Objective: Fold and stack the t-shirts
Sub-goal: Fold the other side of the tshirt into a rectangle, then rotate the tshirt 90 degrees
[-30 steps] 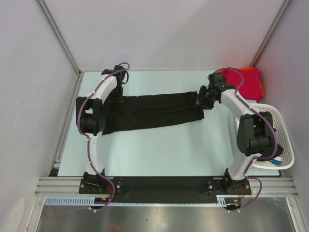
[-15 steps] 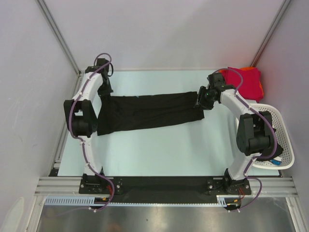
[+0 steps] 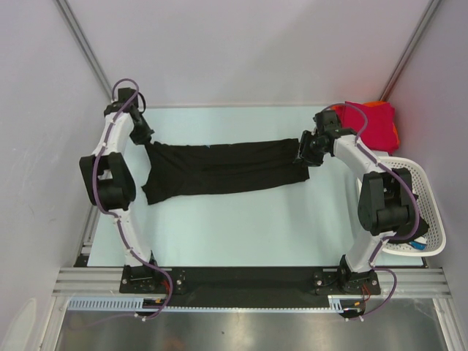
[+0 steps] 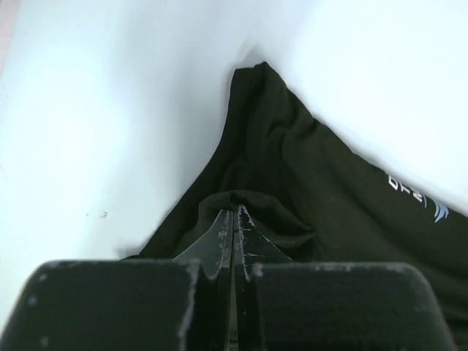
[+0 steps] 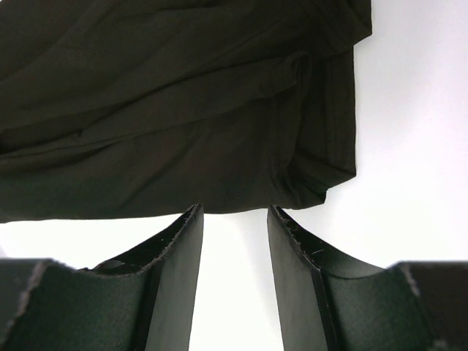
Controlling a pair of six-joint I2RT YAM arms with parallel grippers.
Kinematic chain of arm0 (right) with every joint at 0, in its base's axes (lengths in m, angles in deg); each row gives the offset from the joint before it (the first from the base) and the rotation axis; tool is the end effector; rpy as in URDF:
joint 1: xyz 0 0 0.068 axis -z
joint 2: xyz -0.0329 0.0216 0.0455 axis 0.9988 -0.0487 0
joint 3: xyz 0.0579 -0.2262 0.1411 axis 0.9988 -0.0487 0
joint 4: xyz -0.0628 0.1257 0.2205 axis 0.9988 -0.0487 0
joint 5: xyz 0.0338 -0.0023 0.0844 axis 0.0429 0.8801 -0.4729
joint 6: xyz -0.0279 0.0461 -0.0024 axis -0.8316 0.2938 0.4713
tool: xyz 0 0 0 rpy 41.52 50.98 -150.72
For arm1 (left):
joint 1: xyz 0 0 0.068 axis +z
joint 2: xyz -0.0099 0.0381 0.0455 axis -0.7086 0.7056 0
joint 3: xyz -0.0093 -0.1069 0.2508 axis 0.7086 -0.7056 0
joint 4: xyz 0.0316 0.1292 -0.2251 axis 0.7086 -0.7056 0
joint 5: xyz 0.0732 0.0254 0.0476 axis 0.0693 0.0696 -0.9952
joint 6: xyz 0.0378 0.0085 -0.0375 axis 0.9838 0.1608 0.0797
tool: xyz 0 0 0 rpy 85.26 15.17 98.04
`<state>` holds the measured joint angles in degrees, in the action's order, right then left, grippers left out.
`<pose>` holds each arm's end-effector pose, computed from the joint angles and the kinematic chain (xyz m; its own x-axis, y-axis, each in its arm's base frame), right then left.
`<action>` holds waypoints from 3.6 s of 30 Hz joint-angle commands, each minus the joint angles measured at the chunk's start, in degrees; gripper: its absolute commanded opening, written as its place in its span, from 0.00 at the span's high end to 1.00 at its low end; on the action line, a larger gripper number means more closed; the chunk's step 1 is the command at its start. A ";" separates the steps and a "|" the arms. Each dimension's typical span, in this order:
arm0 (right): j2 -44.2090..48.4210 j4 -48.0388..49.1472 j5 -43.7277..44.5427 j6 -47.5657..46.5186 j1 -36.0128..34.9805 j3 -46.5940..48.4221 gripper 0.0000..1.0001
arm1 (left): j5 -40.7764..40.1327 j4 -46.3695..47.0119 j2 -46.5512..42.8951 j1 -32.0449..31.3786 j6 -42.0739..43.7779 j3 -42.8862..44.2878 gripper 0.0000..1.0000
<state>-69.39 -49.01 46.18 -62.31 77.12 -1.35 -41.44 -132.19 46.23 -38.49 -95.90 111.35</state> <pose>0.3727 0.0736 0.2367 -0.8753 0.2414 -0.4190 0.0802 0.9270 0.3665 0.4452 0.0552 0.2590 -0.7273 -0.4986 -0.4716 -0.5085 0.8530 -0.1177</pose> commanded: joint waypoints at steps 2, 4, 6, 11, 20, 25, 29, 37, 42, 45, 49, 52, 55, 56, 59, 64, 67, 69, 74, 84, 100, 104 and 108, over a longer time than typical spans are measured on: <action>-1.12 0.49 -0.38 -0.13 -0.64 0.95 0.54 | 5.02 2.52 2.67 0.75 -0.98 5.17 1.00; -1.30 0.57 -0.12 -0.04 -0.99 0.95 0.54 | 8.18 0.50 6.37 0.84 -0.45 8.16 0.90; -1.82 0.23 1.02 0.13 -1.25 1.30 0.54 | 11.79 -1.51 11.56 0.84 -0.36 12.38 0.55; -2.18 -1.44 5.93 -0.04 -1.87 3.15 0.54 | 13.91 -4.07 13.43 0.84 -0.36 13.90 0.09; 3.45 -2.77 19.47 -3.38 -1.95 2.45 0.52 | 18.47 0.66 -9.15 0.75 2.63 -4.35 0.04; 0.29 -3.82 19.84 -4.26 -1.87 1.74 0.52 | 21.99 1.64 -13.73 -1.53 4.82 -13.87 0.05; -2.96 -3.38 17.99 -3.73 -1.87 1.30 0.52 | 22.35 0.76 -14.70 -3.20 6.67 -18.89 0.06; -9.64 -3.55 14.83 -4.35 -2.22 4.64 0.52 | 22.97 0.06 -14.88 -5.13 7.90 -22.50 0.06; -13.42 -3.64 13.25 -4.35 -2.74 7.19 0.53 | 22.09 -0.56 -12.07 -8.83 7.99 -21.53 0.07; -14.91 -3.82 12.72 -4.17 -3.18 8.42 0.53 | 21.56 -1.00 -11.54 -9.88 7.90 -21.09 0.07; -16.06 -4.34 12.19 -4.70 -3.88 9.56 0.85 | 20.42 -1.79 -9.61 -10.41 7.81 -20.39 0.07; -16.94 -6.79 14.20 -4.78 -4.41 11.40 1.00 | 15.59 -4.50 -7.24 -11.29 7.81 -18.55 0.07; -16.94 -9.60 17.19 -5.75 -5.29 13.69 1.00 | 12.51 -7.05 -4.07 -11.56 6.41 -17.40 0.07; -17.03 -10.40 18.07 -6.10 -5.55 14.91 1.00 | 12.07 -7.32 -3.28 -11.56 5.45 -17.40 0.08; -16.85 -14.44 22.02 -6.19 -5.56 16.07 1.00 | 10.75 -7.85 -2.31 -11.56 3.95 -17.05 0.08; -16.32 -19.97 27.92 -5.84 -4.86 15.19 1.00 | 9.61 -8.73 -1.43 -11.56 3.59 -16.08 0.08; -16.76 -21.66 28.36 -4.79 -3.80 13.09 1.00 | 9.08 -8.82 -1.17 -11.56 3.68 -15.91 0.08; -16.85 -22.01 28.01 -3.91 -3.19 11.68 1.00 | 8.55 -9.08 -1.25 -11.56 3.60 -15.91 0.08; -17.99 -22.01 26.26 -3.38 -1.87 9.39 1.00 | 7.94 -9.08 -1.25 -11.55 3.07 -15.91 0.08; -20.47 -32.46 29.85 -3.47 -1.78 17.02 0.64 | 7.58 -9.18 -3.62 -11.56 2.89 -15.38 0.08; -11.82 -9.54 19.15 -12.87 -1.34 25.55 0.55 | 17.86 2.07 -26.30 -12.35 -0.09 -29.78 0.81; -19.74 -7.86 16.33 -13.31 -1.51 30.56 0.56 | 23.03 3.92 -26.04 -12.43 -2.55 -34.61 1.00; -26.42 -6.71 12.02 -14.81 -1.16 37.58 0.55 | 26.90 6.47 -24.11 -14.18 -2.21 -36.21 1.00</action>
<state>-91.75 -58.00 63.68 -75.03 75.62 28.86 -21.07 -130.03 21.02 -50.73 -96.95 76.21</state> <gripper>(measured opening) 0.443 0.006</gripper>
